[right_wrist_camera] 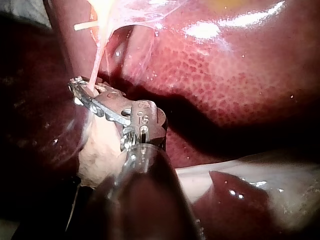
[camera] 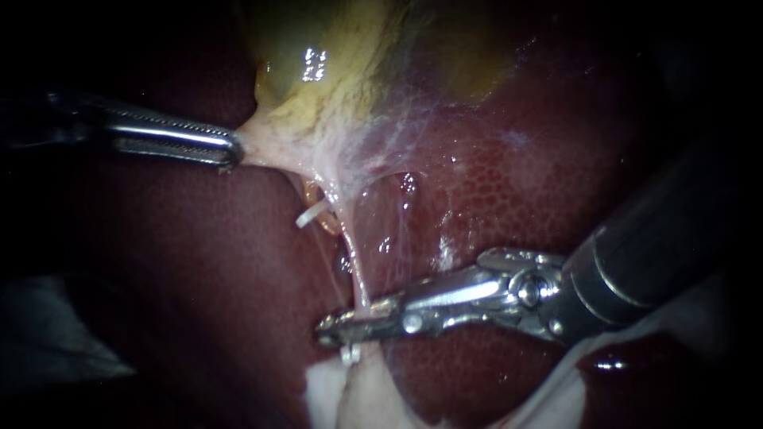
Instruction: Going back first clip right tube
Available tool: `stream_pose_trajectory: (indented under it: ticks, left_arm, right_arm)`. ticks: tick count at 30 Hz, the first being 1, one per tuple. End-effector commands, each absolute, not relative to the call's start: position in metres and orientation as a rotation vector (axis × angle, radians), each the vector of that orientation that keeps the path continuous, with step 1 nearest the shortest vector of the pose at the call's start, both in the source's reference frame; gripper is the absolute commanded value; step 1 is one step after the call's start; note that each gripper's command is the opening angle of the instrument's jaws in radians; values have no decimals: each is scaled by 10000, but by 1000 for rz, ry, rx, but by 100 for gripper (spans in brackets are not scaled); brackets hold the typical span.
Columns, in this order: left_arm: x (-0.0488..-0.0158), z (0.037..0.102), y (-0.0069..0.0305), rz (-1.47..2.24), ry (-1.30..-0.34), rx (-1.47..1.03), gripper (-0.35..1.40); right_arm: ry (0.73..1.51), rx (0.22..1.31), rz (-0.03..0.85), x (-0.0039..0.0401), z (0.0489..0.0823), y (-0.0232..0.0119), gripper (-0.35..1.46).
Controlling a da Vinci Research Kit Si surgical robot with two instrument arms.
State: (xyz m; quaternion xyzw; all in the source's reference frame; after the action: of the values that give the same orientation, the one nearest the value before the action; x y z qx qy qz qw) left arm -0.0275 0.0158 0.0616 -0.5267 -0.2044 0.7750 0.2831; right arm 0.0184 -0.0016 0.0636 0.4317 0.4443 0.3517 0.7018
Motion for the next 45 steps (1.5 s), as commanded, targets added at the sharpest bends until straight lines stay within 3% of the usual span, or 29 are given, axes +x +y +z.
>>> stream_pose_trajectory:
  ticks: [1,3,5,9,17,45]
  left_arm:
    - [-275,615,158,2075,-548,-1410,-35]
    - [-275,615,158,2075,-547,-1410,-35]
    - [-275,615,158,2075,-547,-1410,-35]
    - [-275,615,158,2075,-547,-1410,-35]
    - [-275,615,158,2075,-548,-1410,-35]
    - [-272,615,157,2076,-549,-1411,-35]
  right_arm:
    - [1001,960,784,186,640,-17,-30]
    - [1015,961,786,190,645,-20,4]
    - [1025,947,770,194,653,-24,23]
    - [1040,913,737,200,676,-32,44]
    - [1057,872,712,191,703,-24,49]
    - [1056,863,707,154,710,-20,48]
